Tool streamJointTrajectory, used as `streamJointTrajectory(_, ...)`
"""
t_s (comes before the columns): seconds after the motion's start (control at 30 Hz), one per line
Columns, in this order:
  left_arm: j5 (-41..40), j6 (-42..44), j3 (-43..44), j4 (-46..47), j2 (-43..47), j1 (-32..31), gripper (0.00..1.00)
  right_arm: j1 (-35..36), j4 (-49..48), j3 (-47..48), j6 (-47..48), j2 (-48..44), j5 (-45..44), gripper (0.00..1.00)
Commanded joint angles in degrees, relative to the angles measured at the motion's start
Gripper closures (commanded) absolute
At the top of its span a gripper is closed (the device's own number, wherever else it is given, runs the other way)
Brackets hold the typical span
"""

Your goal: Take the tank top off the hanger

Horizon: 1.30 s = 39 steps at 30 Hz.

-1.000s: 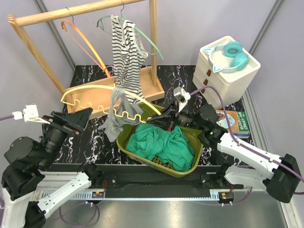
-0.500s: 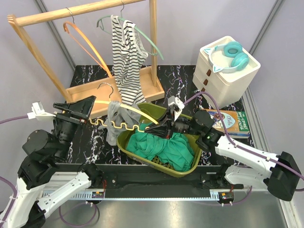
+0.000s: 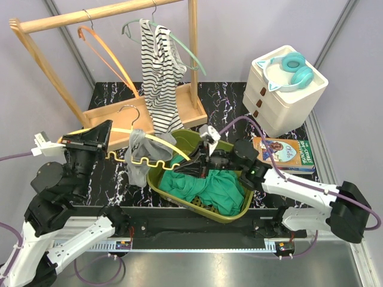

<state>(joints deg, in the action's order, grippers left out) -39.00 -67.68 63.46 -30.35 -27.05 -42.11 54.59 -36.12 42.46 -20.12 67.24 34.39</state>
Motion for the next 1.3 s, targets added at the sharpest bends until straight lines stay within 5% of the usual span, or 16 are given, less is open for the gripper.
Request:
streamJointTrajectory(0.0,-10.1,13.3,2.1,-0.6,1.6,0.4,1.00,0.9,0.4,7.4,1.2,2.8,-2.9,0.96)
streamJointTrajectory(0.13,-13.4,24.4,3.1,2.6,2.5,0.4,1.00,1.0,3.8,13.3,-0.9,9.0,-6.8,0.89)
streamJointTrajectory(0.27,-12.2,40.6,1.3,13.4,3.1,0.3,1.00,1.1,8.1,17.3,-2.7,12.7,-12.9,0.38)
streamJointTrajectory(0.37,-10.8,53.9,1.2,20.4,1.7,0.3,1.00,1.2,12.6,19.9,-2.9,14.5,-15.7,0.17)
streamJointTrajectory(0.5,-5.2,65.3,1.8,24.4,-0.2,0.4,1.00,1.1,16.0,20.5,-2.4,15.5,-18.7,0.06)
streamJointTrajectory(0.63,1.0,66.4,-0.9,28.8,1.2,0.4,1.00,1.1,15.9,20.1,-2.5,16.2,-18.0,0.02)
streamJointTrajectory(0.77,-4.5,56.3,1.6,23.3,1.0,0.3,1.00,1.2,14.1,20.1,-2.4,17.2,-13.3,0.00)
streamJointTrajectory(1.03,-22.6,11.0,-2.1,7.9,8.3,0.4,1.00,4.5,10.9,24.1,-0.5,21.1,-3.7,0.00)
streamJointTrajectory(1.27,-20.2,-5.4,-6.3,8.0,13.6,0.3,1.00,6.3,8.4,23.7,2.0,21.3,-7.1,0.00)
